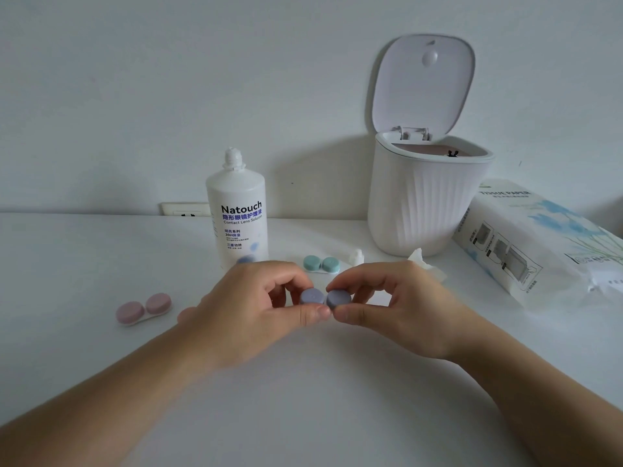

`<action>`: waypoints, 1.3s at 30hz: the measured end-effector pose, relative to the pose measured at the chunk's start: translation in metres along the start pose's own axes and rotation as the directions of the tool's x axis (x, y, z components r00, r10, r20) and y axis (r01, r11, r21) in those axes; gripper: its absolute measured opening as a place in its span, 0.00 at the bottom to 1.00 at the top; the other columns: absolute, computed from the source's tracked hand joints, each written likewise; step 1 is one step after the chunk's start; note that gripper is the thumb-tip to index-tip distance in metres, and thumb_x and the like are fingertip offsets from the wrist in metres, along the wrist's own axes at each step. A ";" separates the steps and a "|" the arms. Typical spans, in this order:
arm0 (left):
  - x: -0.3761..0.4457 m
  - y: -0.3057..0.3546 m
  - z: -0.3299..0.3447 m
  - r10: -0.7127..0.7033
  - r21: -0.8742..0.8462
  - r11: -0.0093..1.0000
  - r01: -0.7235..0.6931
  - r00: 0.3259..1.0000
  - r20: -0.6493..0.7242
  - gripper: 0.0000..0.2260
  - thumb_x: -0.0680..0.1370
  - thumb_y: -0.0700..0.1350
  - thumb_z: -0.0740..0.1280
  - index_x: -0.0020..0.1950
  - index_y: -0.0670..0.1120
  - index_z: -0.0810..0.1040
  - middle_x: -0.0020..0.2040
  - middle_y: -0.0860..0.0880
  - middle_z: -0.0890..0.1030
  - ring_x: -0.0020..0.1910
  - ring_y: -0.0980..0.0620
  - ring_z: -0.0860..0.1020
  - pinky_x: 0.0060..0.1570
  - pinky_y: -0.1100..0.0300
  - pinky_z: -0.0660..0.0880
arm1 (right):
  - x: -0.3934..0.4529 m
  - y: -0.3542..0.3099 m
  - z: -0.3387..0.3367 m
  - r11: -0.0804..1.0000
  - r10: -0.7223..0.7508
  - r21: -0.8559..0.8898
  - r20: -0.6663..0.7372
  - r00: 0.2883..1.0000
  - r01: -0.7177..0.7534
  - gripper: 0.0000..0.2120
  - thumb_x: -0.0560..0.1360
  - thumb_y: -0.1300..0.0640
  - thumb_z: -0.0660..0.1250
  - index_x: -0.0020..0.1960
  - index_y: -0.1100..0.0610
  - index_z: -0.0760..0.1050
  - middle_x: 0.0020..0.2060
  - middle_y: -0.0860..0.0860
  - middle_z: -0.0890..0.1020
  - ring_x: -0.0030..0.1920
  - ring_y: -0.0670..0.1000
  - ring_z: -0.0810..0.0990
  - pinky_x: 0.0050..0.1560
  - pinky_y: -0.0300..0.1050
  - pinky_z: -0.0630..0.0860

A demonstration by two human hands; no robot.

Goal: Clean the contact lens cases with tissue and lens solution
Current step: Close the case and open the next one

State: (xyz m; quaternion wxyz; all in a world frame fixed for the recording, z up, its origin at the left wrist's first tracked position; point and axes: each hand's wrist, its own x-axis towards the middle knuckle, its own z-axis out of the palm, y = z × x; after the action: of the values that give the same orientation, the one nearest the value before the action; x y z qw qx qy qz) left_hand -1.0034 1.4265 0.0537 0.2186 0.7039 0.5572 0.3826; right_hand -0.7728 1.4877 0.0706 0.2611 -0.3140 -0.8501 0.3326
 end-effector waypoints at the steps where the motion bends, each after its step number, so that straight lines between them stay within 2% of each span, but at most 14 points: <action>1: 0.001 0.000 -0.001 0.017 -0.020 1.000 -0.017 1.000 0.017 0.19 0.66 0.68 0.71 0.45 0.56 0.82 0.27 0.56 0.71 0.28 0.58 0.68 0.30 0.65 0.66 | 0.000 0.001 0.000 1.000 -0.002 -0.002 0.005 1.000 0.002 0.07 0.73 0.53 0.76 0.50 0.44 0.83 0.44 0.40 0.85 0.44 0.45 0.81 0.49 0.37 0.77; 3: 0.001 0.000 -0.002 0.034 -0.049 0.998 -0.031 0.998 0.052 0.17 0.66 0.66 0.72 0.45 0.55 0.82 0.29 0.53 0.73 0.29 0.57 0.69 0.30 0.63 0.67 | -0.001 0.002 0.000 1.000 -0.005 -0.006 0.017 1.000 0.005 0.07 0.73 0.53 0.76 0.50 0.44 0.83 0.44 0.39 0.85 0.44 0.45 0.81 0.49 0.36 0.77; 5: 0.002 -0.001 -0.003 0.031 -0.069 0.997 -0.026 0.996 0.084 0.17 0.67 0.65 0.73 0.45 0.55 0.82 0.34 0.46 0.78 0.32 0.48 0.72 0.32 0.55 0.70 | -0.001 0.002 0.000 1.000 -0.005 -0.005 0.032 0.999 0.005 0.08 0.73 0.53 0.76 0.51 0.44 0.83 0.45 0.39 0.85 0.44 0.44 0.81 0.49 0.37 0.78; 7: 0.001 -0.002 -0.004 0.035 -0.089 0.996 -0.025 0.993 0.109 0.17 0.67 0.65 0.73 0.45 0.54 0.83 0.37 0.44 0.79 0.35 0.45 0.73 0.34 0.53 0.71 | -0.001 0.002 0.001 1.000 -0.011 0.000 0.043 0.999 0.011 0.08 0.73 0.53 0.76 0.51 0.45 0.83 0.45 0.40 0.84 0.44 0.44 0.81 0.47 0.37 0.78; 13: 0.004 -0.005 -0.008 0.039 -0.065 0.998 -0.028 0.985 0.168 0.16 0.68 0.66 0.71 0.46 0.56 0.83 0.36 0.48 0.79 0.32 0.57 0.71 0.34 0.61 0.69 | 0.000 0.002 0.002 1.000 0.004 0.009 0.064 0.998 -0.004 0.07 0.74 0.54 0.76 0.51 0.47 0.84 0.45 0.41 0.85 0.43 0.44 0.81 0.44 0.34 0.76; 16: 0.004 -0.006 -0.011 0.032 -0.011 0.999 -0.031 0.984 0.176 0.16 0.68 0.67 0.70 0.46 0.58 0.83 0.37 0.49 0.80 0.32 0.52 0.70 0.33 0.58 0.70 | 0.000 0.001 0.004 0.999 0.030 0.020 0.054 0.998 -0.031 0.08 0.72 0.52 0.77 0.51 0.47 0.84 0.44 0.43 0.85 0.43 0.46 0.81 0.47 0.40 0.77; 18: 0.004 -0.007 -0.013 0.031 0.037 0.999 -0.038 0.984 0.173 0.15 0.67 0.67 0.70 0.46 0.59 0.83 0.38 0.52 0.80 0.32 0.52 0.71 0.34 0.58 0.70 | 0.001 0.001 0.004 0.998 0.053 0.025 0.044 0.998 -0.054 0.11 0.71 0.46 0.77 0.52 0.45 0.83 0.45 0.41 0.85 0.43 0.46 0.82 0.47 0.39 0.78; 20: 0.004 -0.008 -0.014 0.053 0.093 0.993 -0.069 0.984 0.173 0.15 0.67 0.67 0.69 0.45 0.60 0.83 0.41 0.58 0.79 0.32 0.56 0.70 0.34 0.64 0.68 | 0.003 0.005 0.004 0.996 0.083 0.040 0.002 0.997 -0.083 0.13 0.71 0.44 0.76 0.53 0.44 0.83 0.43 0.40 0.85 0.41 0.47 0.81 0.45 0.38 0.77; 22: 0.005 -0.009 -0.015 0.048 0.155 0.985 -0.077 0.982 0.181 0.14 0.68 0.68 0.69 0.46 0.62 0.83 0.44 0.62 0.78 0.34 0.58 0.72 0.35 0.67 0.65 | 0.006 0.013 0.006 0.990 0.130 0.060 -0.086 0.988 -0.125 0.08 0.73 0.49 0.76 0.52 0.47 0.83 0.37 0.40 0.83 0.36 0.47 0.77 0.41 0.38 0.74; 25: 0.005 -0.012 -0.016 0.002 0.228 0.973 -0.045 0.983 0.185 0.15 0.68 0.69 0.68 0.47 0.63 0.82 0.48 0.63 0.76 0.42 0.59 0.75 0.40 0.63 0.71 | 0.012 0.023 0.012 0.980 0.199 0.056 -0.183 0.963 -0.191 0.04 0.75 0.52 0.74 0.50 0.45 0.82 0.34 0.40 0.81 0.32 0.43 0.74 0.36 0.34 0.72; 29: 0.003 -0.012 -0.019 -0.016 0.343 0.938 -0.052 0.981 0.194 0.15 0.69 0.71 0.67 0.49 0.64 0.81 0.50 0.64 0.73 0.46 0.61 0.75 0.41 0.65 0.70 | 0.029 0.028 0.013 0.967 0.202 -0.112 -0.222 0.954 -0.231 0.06 0.75 0.49 0.73 0.49 0.39 0.78 0.34 0.38 0.80 0.30 0.39 0.74 0.34 0.29 0.69; 34: 0.000 -0.011 -0.022 -0.021 0.465 0.882 -0.072 0.982 0.190 0.14 0.72 0.67 0.66 0.51 0.62 0.81 0.51 0.63 0.72 0.43 0.63 0.75 0.36 0.68 0.66 | 0.053 0.033 0.008 0.897 0.298 -0.283 -0.178 0.938 -0.339 0.21 0.73 0.41 0.71 0.64 0.43 0.77 0.31 0.42 0.78 0.32 0.39 0.76 0.32 0.34 0.68; 36: 0.000 -0.010 -0.022 -0.013 0.524 0.847 -0.086 0.983 0.181 0.15 0.72 0.67 0.64 0.51 0.61 0.81 0.49 0.61 0.73 0.42 0.61 0.75 0.35 0.67 0.66 | 0.059 0.034 0.009 0.880 0.313 -0.309 -0.192 0.930 -0.360 0.22 0.72 0.39 0.71 0.64 0.42 0.77 0.28 0.42 0.76 0.31 0.39 0.75 0.31 0.35 0.65; 39: -0.001 -0.010 -0.023 0.015 0.582 0.807 -0.100 0.989 0.148 0.17 0.72 0.67 0.62 0.52 0.59 0.81 0.47 0.58 0.74 0.42 0.59 0.76 0.36 0.65 0.69 | 0.063 0.035 0.014 0.856 0.302 -0.353 -0.251 0.920 -0.377 0.17 0.72 0.38 0.70 0.57 0.44 0.80 0.27 0.41 0.76 0.30 0.39 0.74 0.29 0.37 0.63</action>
State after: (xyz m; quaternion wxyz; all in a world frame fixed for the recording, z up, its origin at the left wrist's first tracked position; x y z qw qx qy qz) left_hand -1.0275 1.4260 0.0601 0.0159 0.7779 0.6102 0.1490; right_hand -0.8115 1.5470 0.0510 0.2082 -0.5353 -0.8019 0.1646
